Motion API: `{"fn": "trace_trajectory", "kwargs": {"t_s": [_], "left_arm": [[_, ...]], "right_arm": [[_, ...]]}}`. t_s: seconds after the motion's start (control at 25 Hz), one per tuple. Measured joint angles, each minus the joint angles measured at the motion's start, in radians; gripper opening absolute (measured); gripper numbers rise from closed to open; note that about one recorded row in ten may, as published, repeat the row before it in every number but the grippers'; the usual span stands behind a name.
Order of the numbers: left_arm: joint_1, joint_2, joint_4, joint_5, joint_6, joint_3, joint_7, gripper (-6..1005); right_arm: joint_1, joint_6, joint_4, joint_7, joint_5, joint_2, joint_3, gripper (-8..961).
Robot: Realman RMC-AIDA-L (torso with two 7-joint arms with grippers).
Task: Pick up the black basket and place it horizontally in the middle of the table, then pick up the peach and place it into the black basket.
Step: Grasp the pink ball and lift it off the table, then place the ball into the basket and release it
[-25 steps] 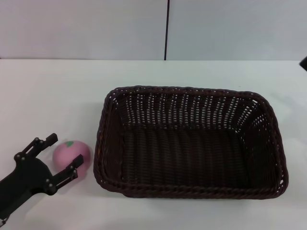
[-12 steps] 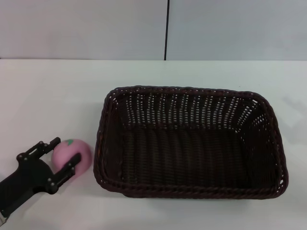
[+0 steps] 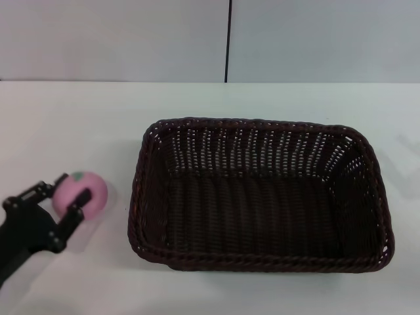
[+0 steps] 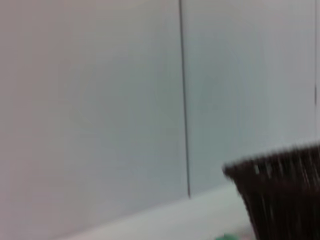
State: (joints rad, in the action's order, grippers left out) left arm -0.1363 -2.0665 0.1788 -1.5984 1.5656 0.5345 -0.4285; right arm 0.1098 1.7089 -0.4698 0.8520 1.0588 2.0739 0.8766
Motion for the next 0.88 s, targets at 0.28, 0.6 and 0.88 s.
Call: {"fn": "trace_trajectory", "kwargs": {"t_s": [0.28,0.6,0.88], "left_arm": [[-0.014,0.002,0.004,0.002,0.284,-0.100,-0.027,365],[-0.168,-0.007,-0.106,-0.009,0.355,0.020,-0.034,316],[-0.290,-0.012,-0.279,-0.006,0.188,0.117,0.034,267]], "right_arm": [[-0.001,0.029,0.009,-0.004,-0.001,0.001,-0.005,595],[0.010,0.087,0.025,-0.004,-0.002,0.005,-0.028,595],[0.014,0.100,0.043,-0.004,-0.002,0.003,-0.036,595]]}}
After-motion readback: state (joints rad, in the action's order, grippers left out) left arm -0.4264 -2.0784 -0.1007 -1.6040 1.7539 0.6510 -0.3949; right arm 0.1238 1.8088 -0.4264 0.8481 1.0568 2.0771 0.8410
